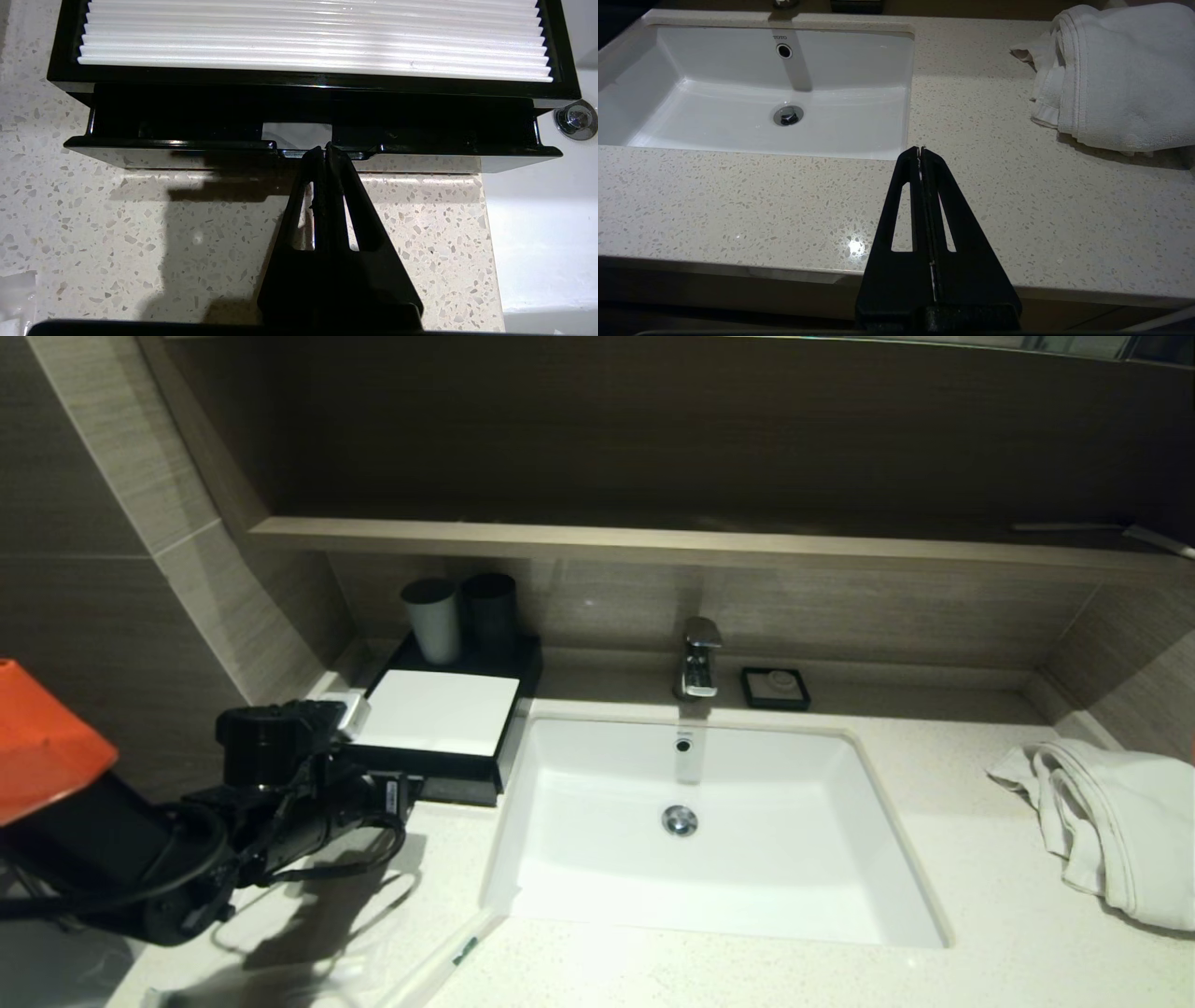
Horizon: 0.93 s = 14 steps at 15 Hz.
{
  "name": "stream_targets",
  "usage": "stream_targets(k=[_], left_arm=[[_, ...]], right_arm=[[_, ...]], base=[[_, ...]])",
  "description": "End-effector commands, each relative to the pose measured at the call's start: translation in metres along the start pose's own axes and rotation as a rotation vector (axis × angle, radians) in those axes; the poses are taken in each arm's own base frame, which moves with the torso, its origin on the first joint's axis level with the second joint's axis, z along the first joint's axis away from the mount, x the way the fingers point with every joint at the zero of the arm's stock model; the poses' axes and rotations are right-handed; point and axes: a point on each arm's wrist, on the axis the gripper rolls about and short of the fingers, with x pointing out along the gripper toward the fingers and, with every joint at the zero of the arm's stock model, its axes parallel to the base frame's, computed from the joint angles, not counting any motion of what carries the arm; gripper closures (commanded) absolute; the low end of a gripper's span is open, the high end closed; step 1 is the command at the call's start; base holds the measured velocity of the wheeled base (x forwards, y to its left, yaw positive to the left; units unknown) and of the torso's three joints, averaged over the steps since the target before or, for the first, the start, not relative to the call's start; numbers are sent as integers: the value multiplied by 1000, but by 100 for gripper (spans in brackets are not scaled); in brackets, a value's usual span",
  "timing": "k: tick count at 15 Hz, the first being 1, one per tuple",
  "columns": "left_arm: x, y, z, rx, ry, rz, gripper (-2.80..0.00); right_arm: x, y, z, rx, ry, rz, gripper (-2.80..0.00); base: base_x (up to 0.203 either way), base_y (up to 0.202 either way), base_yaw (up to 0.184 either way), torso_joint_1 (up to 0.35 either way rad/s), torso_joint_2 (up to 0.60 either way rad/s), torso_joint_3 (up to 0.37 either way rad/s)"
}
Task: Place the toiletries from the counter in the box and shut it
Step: Open the drawer
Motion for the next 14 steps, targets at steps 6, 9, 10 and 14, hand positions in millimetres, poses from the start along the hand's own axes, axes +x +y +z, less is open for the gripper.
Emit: stream_targets(k=[6, 9, 10, 14], left_arm=[[3, 0, -3, -1, 7, 0, 0], [6, 0, -3, 0, 10, -1, 0], [7, 0, -3, 0, 11, -1, 0], [10, 0, -3, 0, 12, -1, 0]], right_arm=[[0, 0, 0, 0, 0, 1, 0], [0, 0, 0, 0, 0, 2, 0], [0, 0, 0, 0, 0, 0, 0], [0, 0, 0, 0, 0, 0, 0]], base=[[0, 0, 0, 0, 0, 0], [0, 0, 0, 0, 0, 0], [0, 0, 0, 0, 0, 0], [0, 0, 0, 0, 0, 0]])
